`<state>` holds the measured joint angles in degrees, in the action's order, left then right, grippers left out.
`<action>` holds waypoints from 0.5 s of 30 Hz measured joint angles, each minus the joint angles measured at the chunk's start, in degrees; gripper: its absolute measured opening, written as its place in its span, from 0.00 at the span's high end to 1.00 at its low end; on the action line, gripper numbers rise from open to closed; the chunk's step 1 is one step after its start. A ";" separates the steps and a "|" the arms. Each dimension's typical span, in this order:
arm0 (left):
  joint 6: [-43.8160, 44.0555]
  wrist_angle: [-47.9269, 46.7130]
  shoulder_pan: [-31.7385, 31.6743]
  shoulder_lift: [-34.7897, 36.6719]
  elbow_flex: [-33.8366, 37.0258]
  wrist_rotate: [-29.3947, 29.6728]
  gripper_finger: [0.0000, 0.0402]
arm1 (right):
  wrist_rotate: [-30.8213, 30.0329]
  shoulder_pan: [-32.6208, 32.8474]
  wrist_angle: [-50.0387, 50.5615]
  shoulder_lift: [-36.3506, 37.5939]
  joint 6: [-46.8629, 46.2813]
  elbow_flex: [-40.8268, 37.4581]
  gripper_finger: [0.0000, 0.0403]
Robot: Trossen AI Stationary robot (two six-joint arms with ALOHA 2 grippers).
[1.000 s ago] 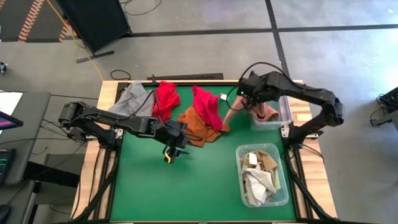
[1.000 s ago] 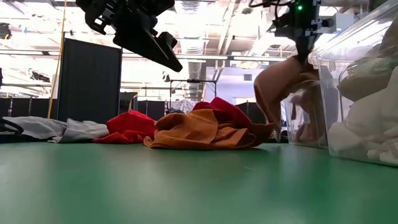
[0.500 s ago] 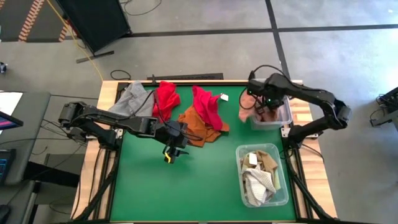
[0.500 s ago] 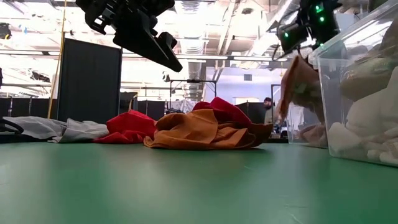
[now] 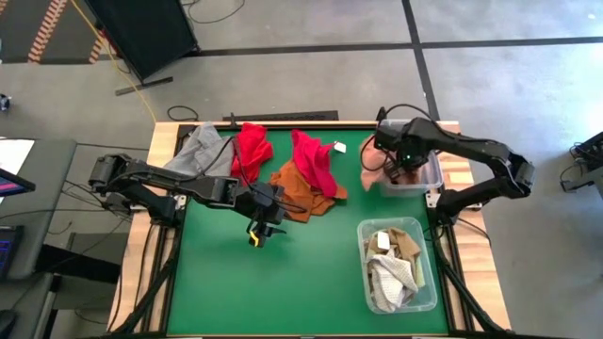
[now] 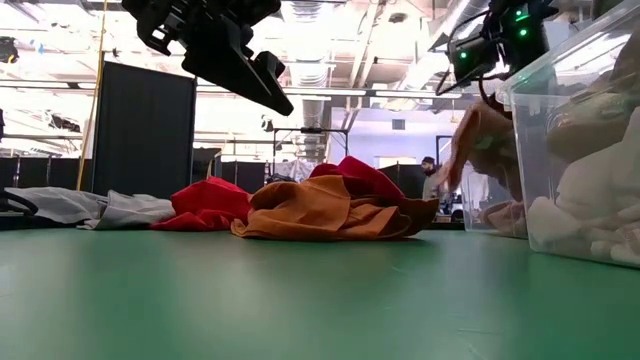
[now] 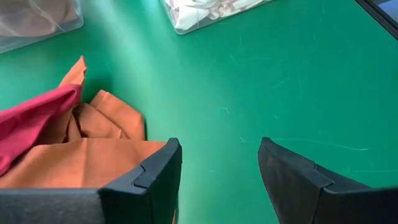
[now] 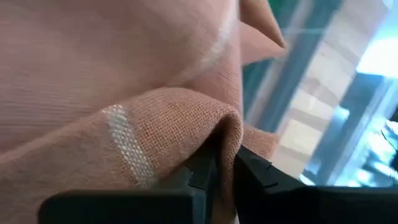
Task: Sort towels by color in basket
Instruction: Put the brown patterned towel into the top transparent bin
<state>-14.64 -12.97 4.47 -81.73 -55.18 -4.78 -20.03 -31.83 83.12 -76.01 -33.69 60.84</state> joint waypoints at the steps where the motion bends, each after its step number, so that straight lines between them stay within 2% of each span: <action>1: 0.02 0.03 0.00 0.00 0.01 0.01 0.49 | 0.20 0.30 -0.77 0.00 0.60 0.00 0.82; 7: 0.86 -0.07 0.00 0.00 0.01 -0.02 0.49 | -1.78 1.98 -0.93 0.00 0.72 0.00 0.74; 12: 0.97 -0.07 0.00 0.00 0.01 -0.02 0.49 | -2.15 2.15 -0.32 0.00 0.26 0.00 0.52; 15: 0.97 -0.07 0.00 0.00 0.01 -0.02 0.49 | -4.48 1.62 4.04 -0.06 -3.01 0.68 0.39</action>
<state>-13.67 -13.04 4.47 -81.73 -55.18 -4.80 -24.51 -30.22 87.17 -76.07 -36.70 61.52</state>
